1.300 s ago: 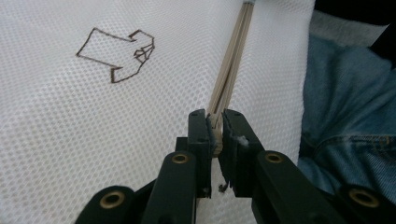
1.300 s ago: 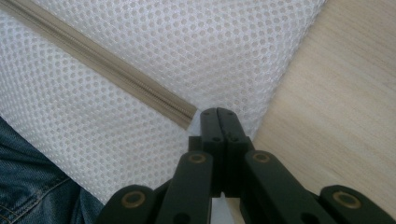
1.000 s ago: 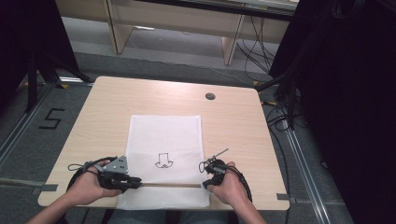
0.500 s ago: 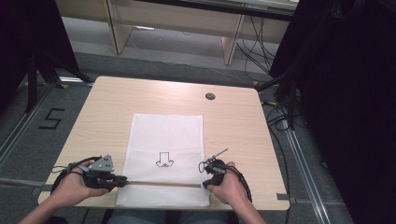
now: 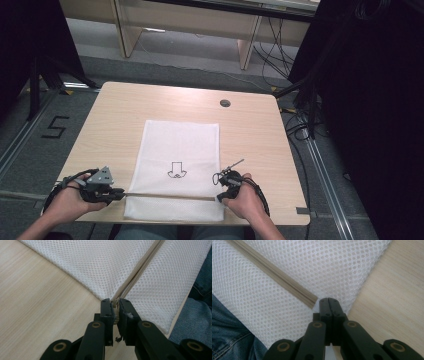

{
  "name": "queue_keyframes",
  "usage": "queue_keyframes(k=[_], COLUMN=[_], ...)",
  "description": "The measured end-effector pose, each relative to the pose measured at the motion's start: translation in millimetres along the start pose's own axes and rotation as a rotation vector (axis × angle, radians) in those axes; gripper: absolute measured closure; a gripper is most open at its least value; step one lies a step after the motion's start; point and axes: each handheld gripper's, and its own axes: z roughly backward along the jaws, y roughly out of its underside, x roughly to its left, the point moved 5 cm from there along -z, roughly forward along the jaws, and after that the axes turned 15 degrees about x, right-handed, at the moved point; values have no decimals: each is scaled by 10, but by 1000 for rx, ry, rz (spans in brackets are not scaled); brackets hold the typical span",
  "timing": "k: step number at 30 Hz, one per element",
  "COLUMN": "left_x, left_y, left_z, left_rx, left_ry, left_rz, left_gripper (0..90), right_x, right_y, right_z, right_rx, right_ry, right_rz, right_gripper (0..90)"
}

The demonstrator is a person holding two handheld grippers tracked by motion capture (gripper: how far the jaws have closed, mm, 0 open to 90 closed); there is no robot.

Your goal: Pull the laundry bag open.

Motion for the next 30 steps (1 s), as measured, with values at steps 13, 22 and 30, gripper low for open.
queue_keyframes(k=[13,22,30], left_x=[111,192,254], left_y=[-142,-405,-340], left_z=[183,90,24], left_rx=[-249,-324,-318], left_ry=[-38,-59,-69], left_rz=[131,252,230], left_gripper=[659,536,487], right_x=[-3,-10,34], right_y=[5,13,30], right_z=[-3,5,124], right_rx=[-7,-14,-71], right_ry=[4,-15,5], right_rz=[13,15,29], right_gripper=[900,873,837])
